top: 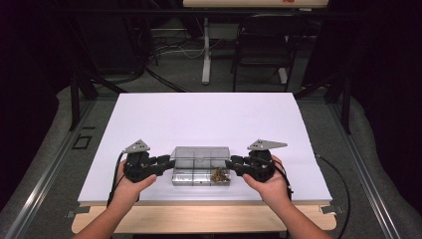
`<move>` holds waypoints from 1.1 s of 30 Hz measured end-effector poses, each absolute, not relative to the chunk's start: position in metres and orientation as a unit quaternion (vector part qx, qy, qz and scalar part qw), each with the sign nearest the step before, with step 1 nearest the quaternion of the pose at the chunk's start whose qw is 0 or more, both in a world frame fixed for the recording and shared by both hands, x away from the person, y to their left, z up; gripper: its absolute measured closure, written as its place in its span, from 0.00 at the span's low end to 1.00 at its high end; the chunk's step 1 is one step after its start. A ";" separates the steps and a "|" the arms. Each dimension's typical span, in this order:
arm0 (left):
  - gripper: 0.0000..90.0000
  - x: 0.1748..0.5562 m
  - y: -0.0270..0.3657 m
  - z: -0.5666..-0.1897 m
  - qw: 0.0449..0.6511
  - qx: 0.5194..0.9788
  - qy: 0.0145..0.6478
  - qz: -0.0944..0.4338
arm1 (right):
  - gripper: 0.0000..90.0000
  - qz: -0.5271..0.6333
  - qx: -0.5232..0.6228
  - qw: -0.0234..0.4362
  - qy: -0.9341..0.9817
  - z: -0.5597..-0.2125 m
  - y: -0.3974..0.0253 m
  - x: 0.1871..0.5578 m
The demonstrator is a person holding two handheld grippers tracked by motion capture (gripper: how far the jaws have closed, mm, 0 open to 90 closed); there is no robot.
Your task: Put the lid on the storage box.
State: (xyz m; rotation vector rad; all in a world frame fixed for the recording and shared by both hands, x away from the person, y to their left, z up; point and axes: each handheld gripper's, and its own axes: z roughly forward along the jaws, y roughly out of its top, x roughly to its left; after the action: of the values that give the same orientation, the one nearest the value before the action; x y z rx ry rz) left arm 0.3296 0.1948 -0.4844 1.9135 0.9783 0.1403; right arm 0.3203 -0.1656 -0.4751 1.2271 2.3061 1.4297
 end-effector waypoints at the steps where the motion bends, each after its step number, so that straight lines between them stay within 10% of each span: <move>1: 0.71 0.329 0.195 -0.485 0.475 0.782 0.399 0.057 | 0.73 0.477 0.410 0.083 0.773 -0.475 -0.166 0.320; 33: 0.73 0.321 0.196 -0.494 0.474 0.783 0.401 0.052 | 0.96 0.456 0.410 0.080 0.786 -0.484 -0.168 0.312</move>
State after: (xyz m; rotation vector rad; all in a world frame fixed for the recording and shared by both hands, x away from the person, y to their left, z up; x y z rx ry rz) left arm 0.3213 0.1962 -0.4939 1.9146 0.9803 0.1266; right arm 0.3118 -0.1680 -0.4841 1.2257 2.3519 1.3626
